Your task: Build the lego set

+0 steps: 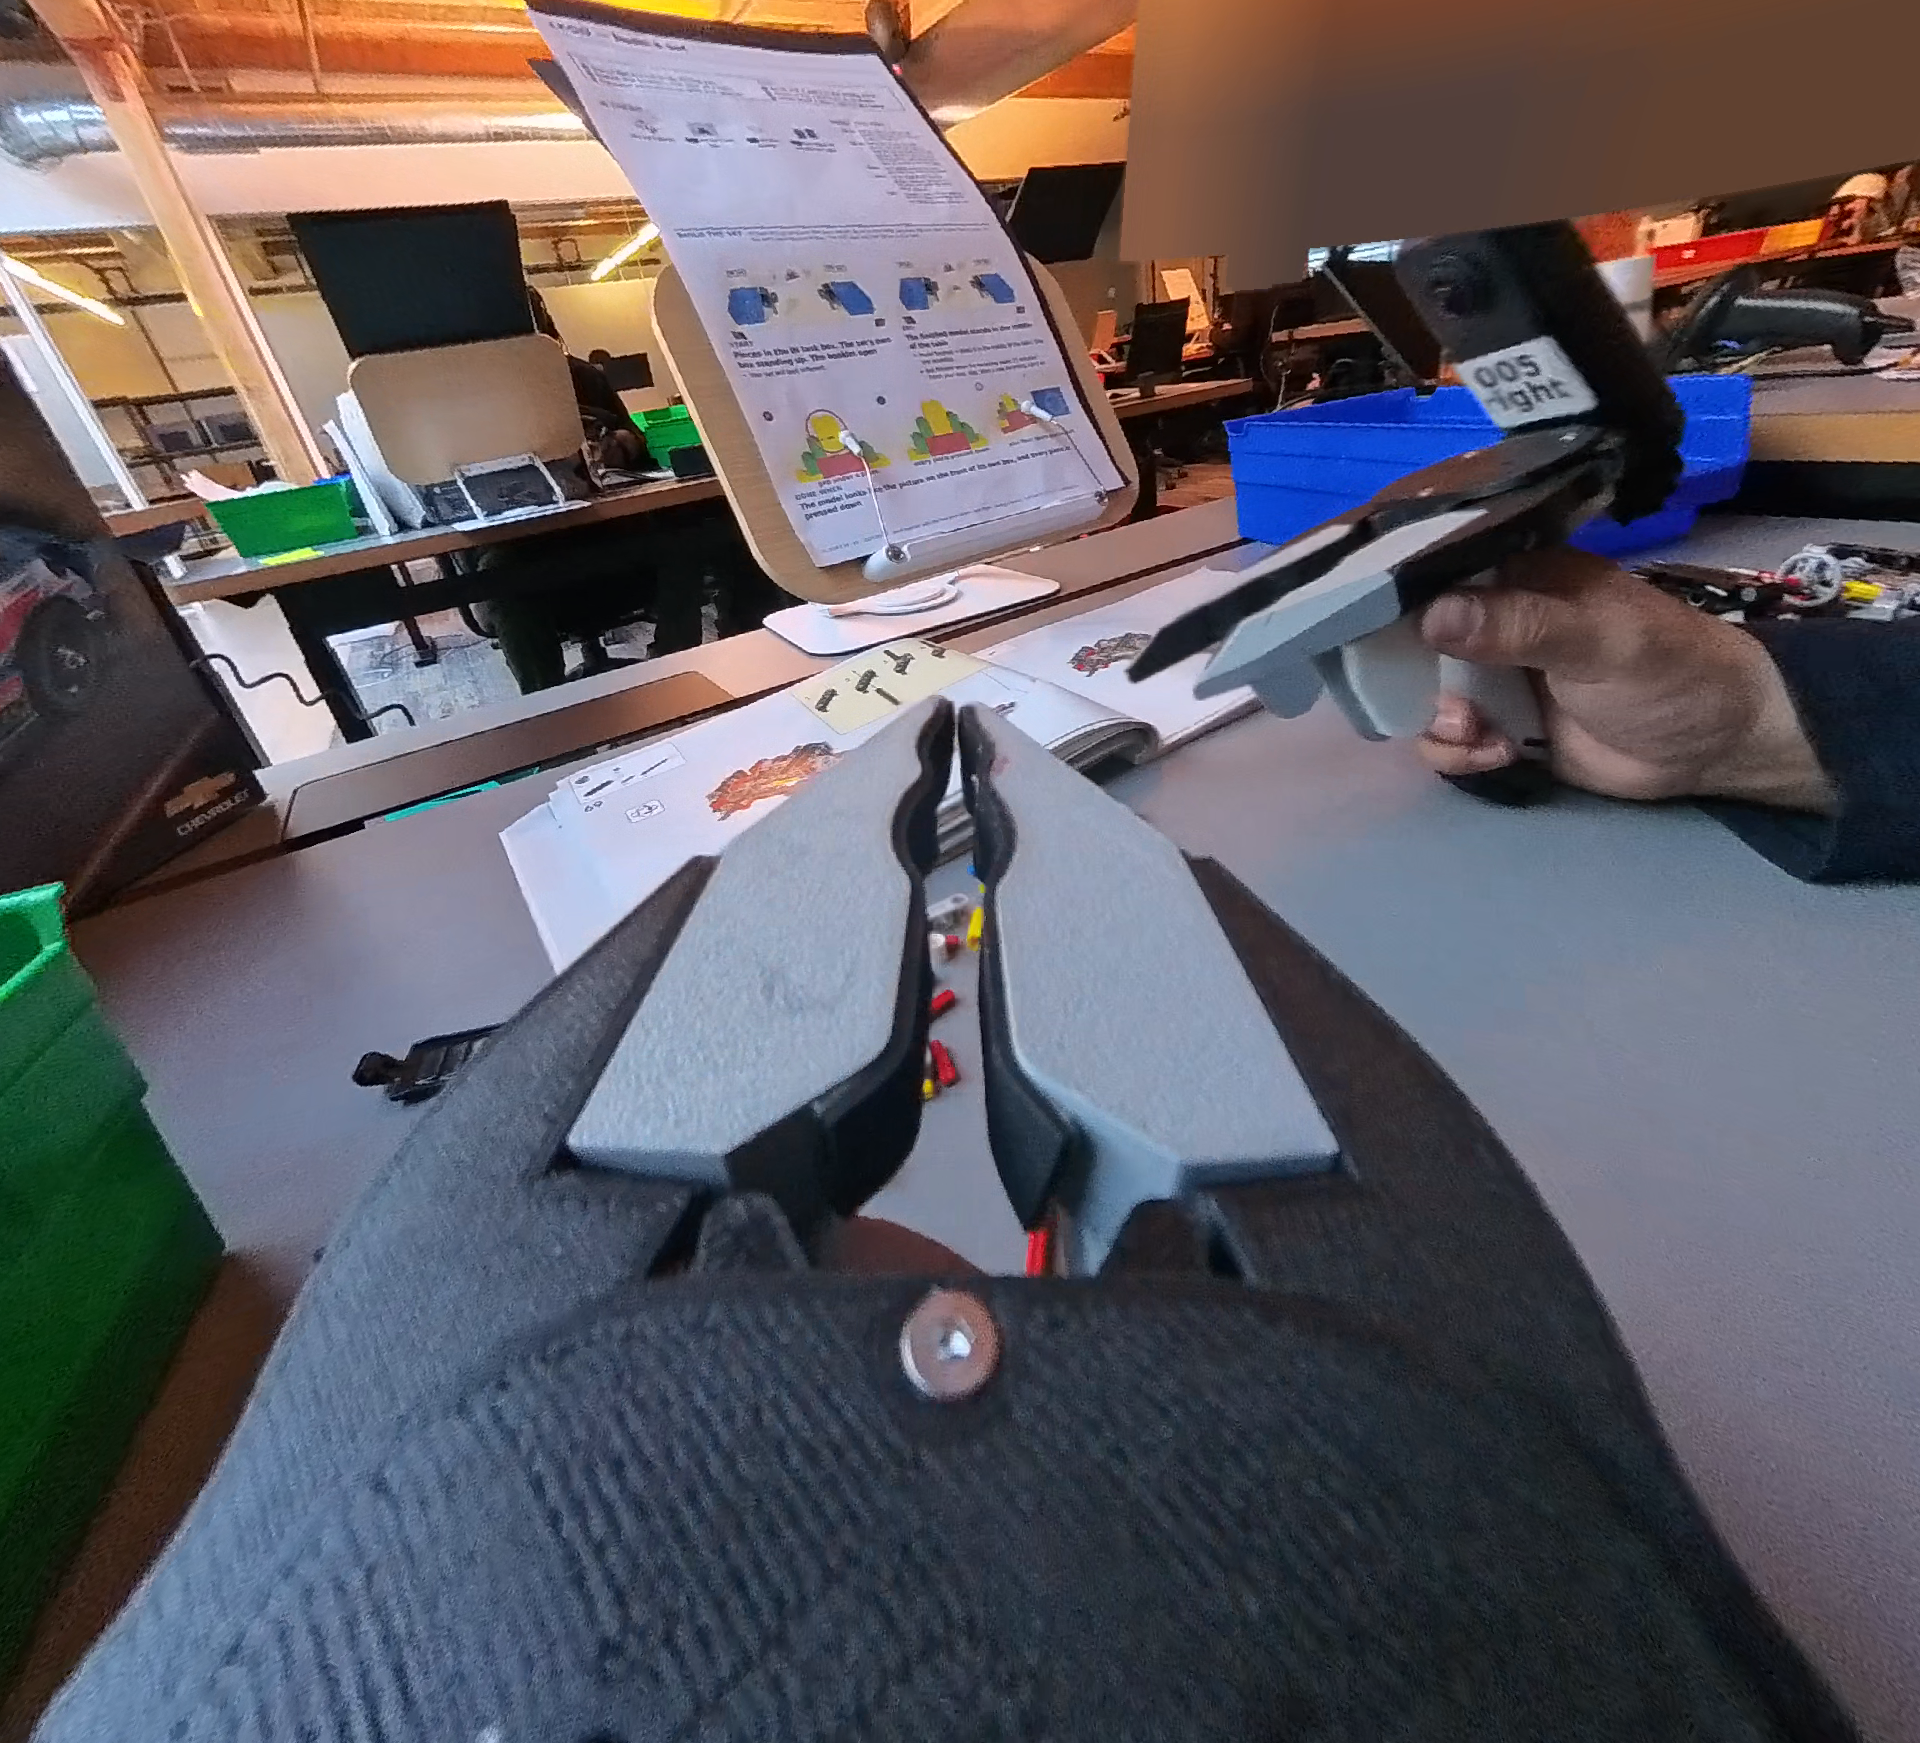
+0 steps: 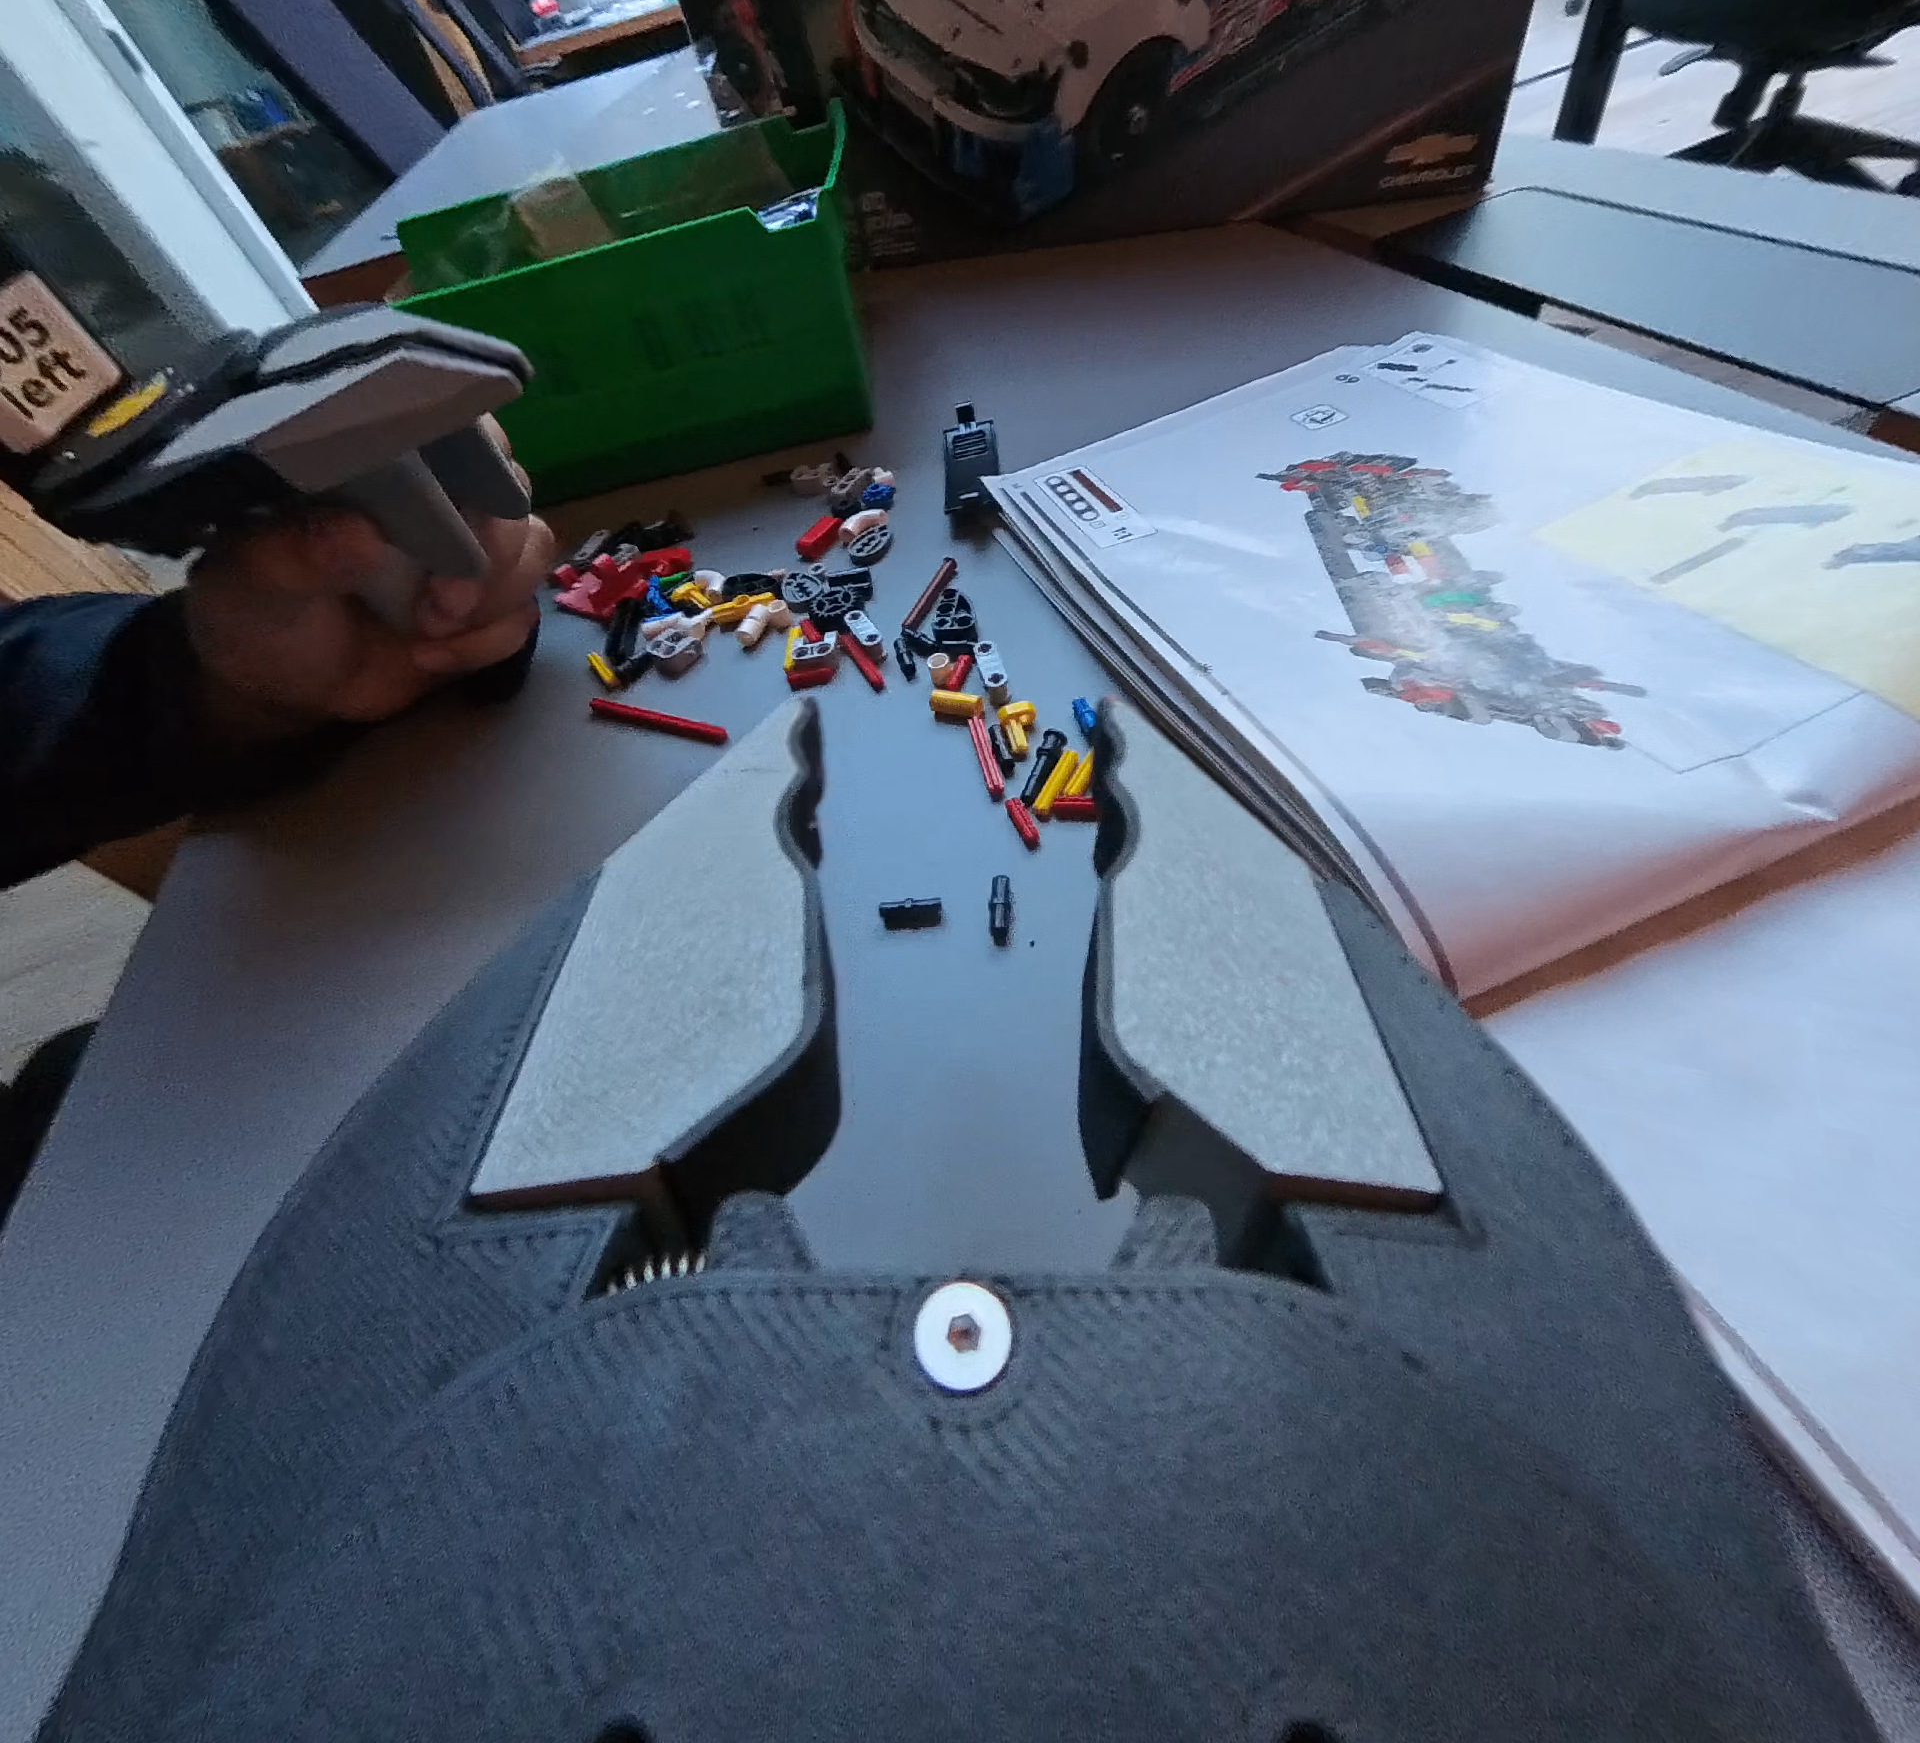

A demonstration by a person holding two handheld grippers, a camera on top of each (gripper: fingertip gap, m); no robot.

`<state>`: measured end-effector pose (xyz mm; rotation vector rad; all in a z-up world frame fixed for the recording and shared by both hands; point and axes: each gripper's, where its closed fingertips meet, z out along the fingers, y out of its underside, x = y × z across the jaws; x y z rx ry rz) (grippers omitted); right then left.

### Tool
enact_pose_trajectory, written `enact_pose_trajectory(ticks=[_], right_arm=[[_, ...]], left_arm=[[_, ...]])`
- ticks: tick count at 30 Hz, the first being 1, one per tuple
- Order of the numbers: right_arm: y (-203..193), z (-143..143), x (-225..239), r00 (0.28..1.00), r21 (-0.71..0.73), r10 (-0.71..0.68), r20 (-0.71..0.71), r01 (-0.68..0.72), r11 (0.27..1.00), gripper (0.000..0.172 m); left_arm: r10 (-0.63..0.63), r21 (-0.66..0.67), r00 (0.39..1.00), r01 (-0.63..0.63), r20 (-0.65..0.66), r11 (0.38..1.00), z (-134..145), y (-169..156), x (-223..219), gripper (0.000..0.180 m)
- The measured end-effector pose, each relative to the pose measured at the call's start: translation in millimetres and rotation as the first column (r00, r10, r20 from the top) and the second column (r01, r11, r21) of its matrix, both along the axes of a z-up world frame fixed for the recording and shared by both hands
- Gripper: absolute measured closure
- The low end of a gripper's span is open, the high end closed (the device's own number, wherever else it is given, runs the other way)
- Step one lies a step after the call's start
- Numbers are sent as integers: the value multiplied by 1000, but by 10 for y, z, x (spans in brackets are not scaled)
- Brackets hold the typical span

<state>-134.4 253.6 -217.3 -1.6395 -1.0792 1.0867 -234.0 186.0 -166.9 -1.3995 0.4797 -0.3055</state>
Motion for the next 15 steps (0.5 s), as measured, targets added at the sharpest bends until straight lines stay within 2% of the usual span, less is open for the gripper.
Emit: enact_pose_trajectory(ticks=[2,8,13,15], right_arm=[[25,-2,31,1000,-17,-20,-6,20,1000,113],[17,60,178,995,35,-89,-35,90,995,126],[2,2,156,997,27,-80,5,80,996,128],[14,-37,142,997,3,-75,25,75,997,133]], left_arm=[[-17,0,999,17,-28,1000,-18,-29,56,180],[-26,68,981,40,-190,997,-72,-250,288,180],[-69,99,951,104,-301,990,-143,-463,454,180],[-76,84,942,109,-326,990,-180,-501,481,162]])
